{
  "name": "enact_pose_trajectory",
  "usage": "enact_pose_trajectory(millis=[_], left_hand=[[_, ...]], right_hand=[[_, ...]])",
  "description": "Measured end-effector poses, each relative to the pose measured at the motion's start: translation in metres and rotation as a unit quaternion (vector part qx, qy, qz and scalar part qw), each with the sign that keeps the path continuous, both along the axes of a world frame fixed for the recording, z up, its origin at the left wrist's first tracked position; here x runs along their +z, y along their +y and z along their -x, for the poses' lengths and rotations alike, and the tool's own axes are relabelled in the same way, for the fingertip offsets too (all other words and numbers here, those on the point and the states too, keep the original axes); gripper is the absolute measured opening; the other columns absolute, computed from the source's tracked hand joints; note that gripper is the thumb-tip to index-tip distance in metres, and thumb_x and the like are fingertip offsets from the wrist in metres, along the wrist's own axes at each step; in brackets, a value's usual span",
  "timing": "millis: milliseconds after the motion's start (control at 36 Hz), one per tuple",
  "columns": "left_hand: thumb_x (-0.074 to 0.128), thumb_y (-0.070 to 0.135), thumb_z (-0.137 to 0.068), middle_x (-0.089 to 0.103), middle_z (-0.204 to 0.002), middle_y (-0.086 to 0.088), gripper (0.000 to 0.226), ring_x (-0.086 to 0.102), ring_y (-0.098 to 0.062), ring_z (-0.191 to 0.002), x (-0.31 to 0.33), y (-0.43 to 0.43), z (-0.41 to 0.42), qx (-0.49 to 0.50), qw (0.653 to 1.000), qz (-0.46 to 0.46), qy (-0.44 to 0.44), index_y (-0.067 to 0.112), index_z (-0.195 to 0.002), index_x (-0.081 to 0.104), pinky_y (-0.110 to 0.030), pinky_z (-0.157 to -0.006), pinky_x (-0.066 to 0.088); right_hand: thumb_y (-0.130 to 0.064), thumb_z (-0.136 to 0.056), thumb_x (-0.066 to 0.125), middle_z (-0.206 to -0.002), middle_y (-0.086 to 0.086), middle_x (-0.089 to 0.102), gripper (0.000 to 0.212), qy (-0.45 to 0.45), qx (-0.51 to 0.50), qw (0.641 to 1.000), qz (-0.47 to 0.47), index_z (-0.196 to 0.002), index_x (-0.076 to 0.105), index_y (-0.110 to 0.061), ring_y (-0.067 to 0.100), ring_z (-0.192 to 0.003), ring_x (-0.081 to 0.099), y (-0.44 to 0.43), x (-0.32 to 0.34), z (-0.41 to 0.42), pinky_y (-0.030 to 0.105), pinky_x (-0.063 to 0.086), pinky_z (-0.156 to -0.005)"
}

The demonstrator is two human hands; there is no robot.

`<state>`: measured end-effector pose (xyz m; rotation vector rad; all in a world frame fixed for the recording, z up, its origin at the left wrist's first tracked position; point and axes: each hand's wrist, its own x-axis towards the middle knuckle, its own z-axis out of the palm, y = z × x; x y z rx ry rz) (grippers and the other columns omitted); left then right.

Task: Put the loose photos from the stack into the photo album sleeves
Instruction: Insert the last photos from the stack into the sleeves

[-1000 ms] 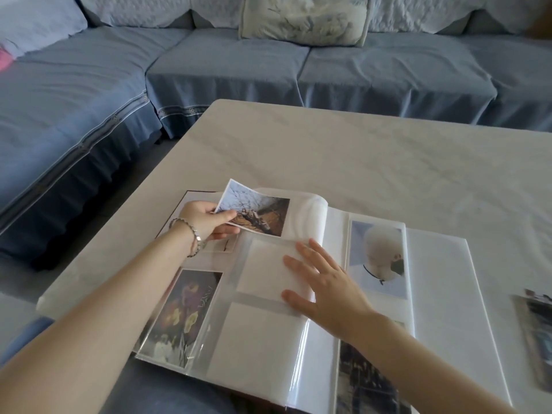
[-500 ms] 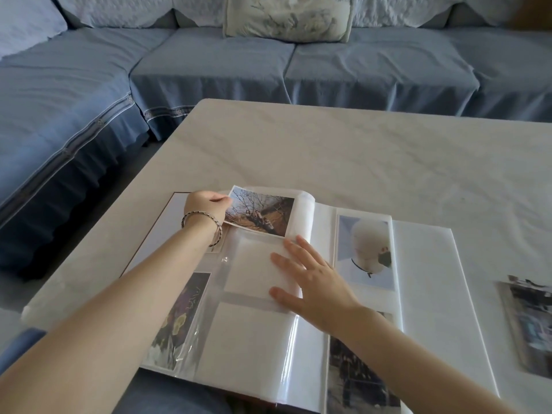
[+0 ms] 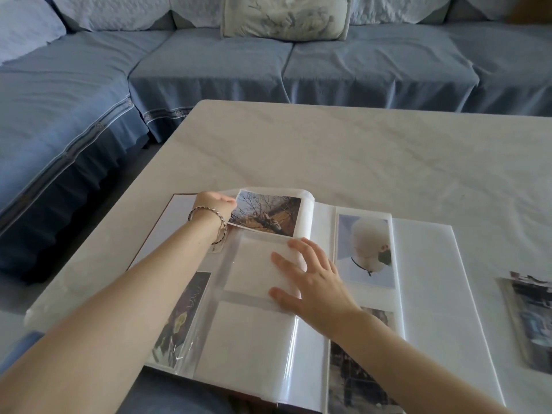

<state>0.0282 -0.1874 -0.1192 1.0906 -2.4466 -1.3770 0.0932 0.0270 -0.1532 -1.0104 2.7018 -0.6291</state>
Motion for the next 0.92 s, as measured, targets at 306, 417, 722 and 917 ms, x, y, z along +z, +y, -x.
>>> enact_pose_trajectory(millis=[306,417,722,917], left_hand=[[0.073,0.041,-0.076,0.059,-0.087,-0.005,0.028,0.059,-0.023,-0.086,0.007,0.003,-0.001,-0.06,0.998,-0.015,-0.003,0.017,-0.074,0.061,-0.029,-0.078,0.049],[0.086,0.033,-0.062,0.055,-0.122,-0.004,0.064,0.054,-0.02,-0.107,0.013,0.007,-0.002,-0.051,0.997,0.055,-0.036,0.014,-0.116,0.058,-0.027,-0.085,0.039],[0.088,0.023,-0.059,0.068,-0.098,-0.003,0.055,0.064,-0.02,-0.084,0.039,0.016,0.005,-0.061,0.996,0.055,0.041,0.009,-0.108,0.067,-0.029,-0.084,0.05],[0.083,0.029,-0.067,0.057,-0.07,0.005,0.026,0.054,-0.014,-0.068,0.044,0.023,0.002,-0.105,0.982,0.151,0.045,0.015,-0.078,0.063,-0.021,-0.067,0.038]], right_hand=[[-0.059,-0.089,0.041,-0.147,-0.01,0.02,0.062,-0.001,0.007,1.0,0.013,-0.144,0.03,-0.034,0.011,-0.137,-0.001,0.0,0.003,0.004,0.032,0.006,-0.114],[-0.057,-0.09,0.042,-0.148,-0.01,0.018,0.061,-0.019,0.02,0.999,0.038,-0.144,0.029,-0.033,0.007,-0.138,-0.004,0.0,0.003,0.004,0.033,0.012,-0.114],[-0.044,-0.091,0.051,-0.146,-0.014,0.024,0.052,-0.066,-0.004,0.99,0.124,-0.138,0.039,-0.024,0.001,-0.134,0.02,0.007,0.008,0.007,0.013,0.02,-0.102],[-0.041,-0.093,0.05,-0.148,-0.013,0.027,0.052,-0.058,0.001,0.992,0.108,-0.14,0.037,-0.024,0.004,-0.136,0.02,0.01,0.012,0.008,0.016,0.017,-0.107]])
